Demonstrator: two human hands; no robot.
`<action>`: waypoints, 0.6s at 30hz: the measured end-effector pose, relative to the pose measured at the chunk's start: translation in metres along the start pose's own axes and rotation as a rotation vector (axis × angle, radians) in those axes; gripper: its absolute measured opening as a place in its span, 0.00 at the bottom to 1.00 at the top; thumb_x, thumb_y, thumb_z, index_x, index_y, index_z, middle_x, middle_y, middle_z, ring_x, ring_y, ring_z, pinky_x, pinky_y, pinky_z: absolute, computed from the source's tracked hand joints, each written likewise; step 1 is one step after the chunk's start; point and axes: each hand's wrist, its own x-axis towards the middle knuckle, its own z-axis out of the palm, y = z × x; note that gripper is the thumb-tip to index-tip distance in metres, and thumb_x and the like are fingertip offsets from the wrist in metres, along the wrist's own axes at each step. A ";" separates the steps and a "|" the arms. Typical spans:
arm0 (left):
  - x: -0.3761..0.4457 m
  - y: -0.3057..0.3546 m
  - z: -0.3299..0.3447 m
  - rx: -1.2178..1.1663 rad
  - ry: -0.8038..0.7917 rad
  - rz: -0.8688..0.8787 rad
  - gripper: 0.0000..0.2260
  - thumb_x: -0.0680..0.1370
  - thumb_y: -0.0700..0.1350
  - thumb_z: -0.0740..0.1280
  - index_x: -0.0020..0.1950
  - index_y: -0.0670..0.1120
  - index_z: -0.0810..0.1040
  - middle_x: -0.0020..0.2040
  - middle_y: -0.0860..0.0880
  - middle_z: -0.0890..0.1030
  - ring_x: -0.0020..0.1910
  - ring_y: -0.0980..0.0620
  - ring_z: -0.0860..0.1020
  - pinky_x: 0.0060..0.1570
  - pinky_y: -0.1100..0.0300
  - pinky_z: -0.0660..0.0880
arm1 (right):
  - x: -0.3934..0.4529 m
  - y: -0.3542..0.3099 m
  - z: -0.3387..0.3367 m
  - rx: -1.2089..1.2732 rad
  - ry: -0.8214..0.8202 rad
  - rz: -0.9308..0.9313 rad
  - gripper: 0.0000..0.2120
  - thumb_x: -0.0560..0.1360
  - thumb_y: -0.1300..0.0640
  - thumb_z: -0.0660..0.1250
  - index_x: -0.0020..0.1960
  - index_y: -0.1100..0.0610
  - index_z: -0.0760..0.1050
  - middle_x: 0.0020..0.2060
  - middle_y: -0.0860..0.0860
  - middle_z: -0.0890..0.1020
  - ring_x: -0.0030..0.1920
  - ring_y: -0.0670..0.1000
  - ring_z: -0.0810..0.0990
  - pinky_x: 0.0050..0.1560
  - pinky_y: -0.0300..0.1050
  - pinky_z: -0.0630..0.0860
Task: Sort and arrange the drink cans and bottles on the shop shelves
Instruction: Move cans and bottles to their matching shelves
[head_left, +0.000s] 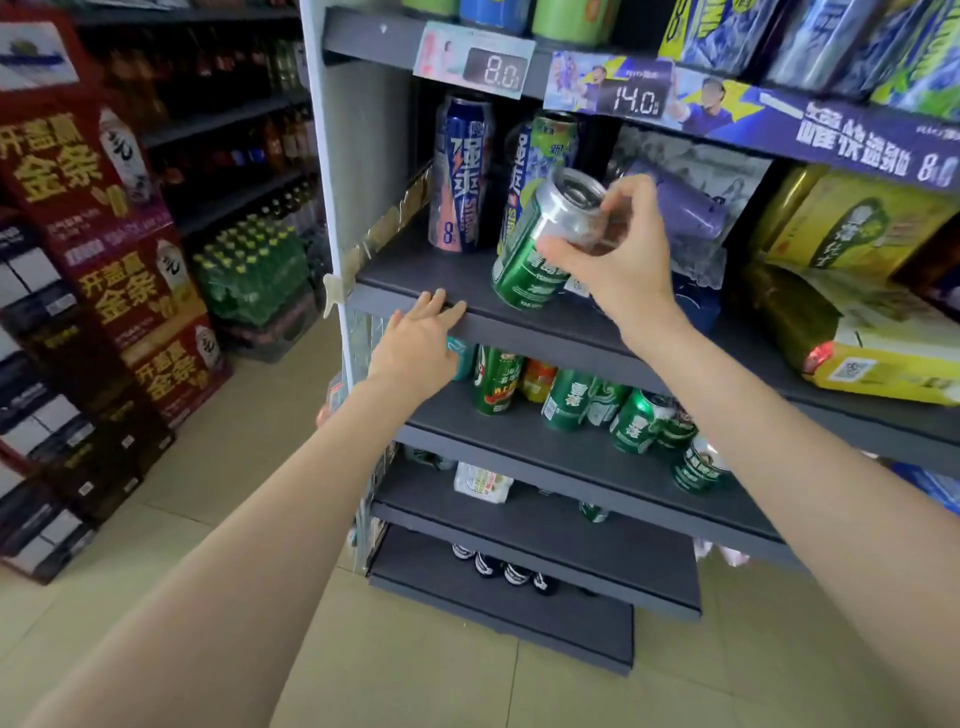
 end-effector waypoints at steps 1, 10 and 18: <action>-0.005 0.000 0.005 -0.039 0.051 -0.005 0.27 0.77 0.39 0.60 0.76 0.46 0.55 0.77 0.45 0.52 0.76 0.47 0.51 0.73 0.52 0.50 | -0.014 -0.006 -0.017 0.018 -0.029 0.005 0.23 0.65 0.57 0.76 0.44 0.49 0.61 0.41 0.47 0.70 0.38 0.43 0.69 0.41 0.39 0.71; -0.074 0.030 0.105 -0.251 0.177 -0.012 0.20 0.72 0.32 0.64 0.63 0.40 0.74 0.63 0.39 0.70 0.60 0.37 0.69 0.58 0.45 0.66 | -0.158 0.084 -0.111 -0.112 -0.100 0.475 0.24 0.59 0.57 0.80 0.42 0.47 0.65 0.40 0.50 0.75 0.41 0.51 0.76 0.43 0.47 0.74; -0.078 0.021 0.105 -0.148 0.150 -0.033 0.19 0.71 0.32 0.65 0.61 0.38 0.75 0.60 0.37 0.72 0.57 0.34 0.71 0.56 0.42 0.69 | -0.156 0.193 -0.079 -0.437 0.097 0.599 0.19 0.66 0.60 0.74 0.44 0.59 0.63 0.42 0.53 0.69 0.39 0.52 0.68 0.33 0.38 0.62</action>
